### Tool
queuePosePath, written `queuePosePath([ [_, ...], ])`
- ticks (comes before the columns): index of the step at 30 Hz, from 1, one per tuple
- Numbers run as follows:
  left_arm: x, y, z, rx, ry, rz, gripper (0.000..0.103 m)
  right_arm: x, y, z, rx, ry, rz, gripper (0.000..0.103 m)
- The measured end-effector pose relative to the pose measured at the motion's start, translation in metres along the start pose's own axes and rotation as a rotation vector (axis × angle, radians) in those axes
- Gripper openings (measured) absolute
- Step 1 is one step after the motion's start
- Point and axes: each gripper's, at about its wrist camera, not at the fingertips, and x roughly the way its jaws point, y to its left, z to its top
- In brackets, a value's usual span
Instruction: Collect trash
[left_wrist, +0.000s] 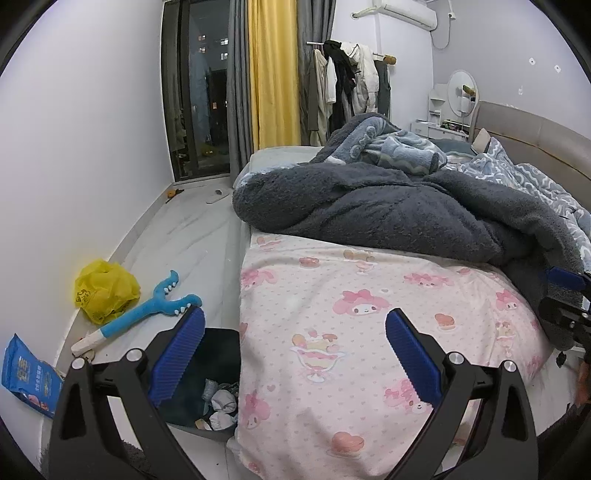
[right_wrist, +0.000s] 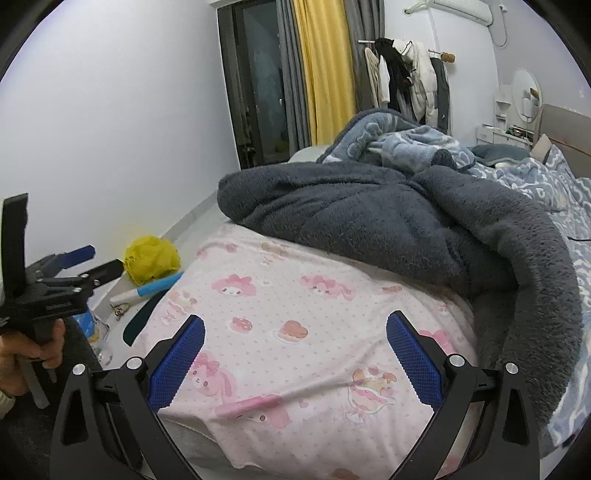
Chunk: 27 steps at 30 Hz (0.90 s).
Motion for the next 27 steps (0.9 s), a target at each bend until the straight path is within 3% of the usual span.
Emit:
queuePosePath([
  [27, 0.011, -0.016, -0.006, 0.008, 0.014, 0.037, 0.100, -0.007, -0.010, -0.006, 0.011, -0.020, 0.017, 0.100],
])
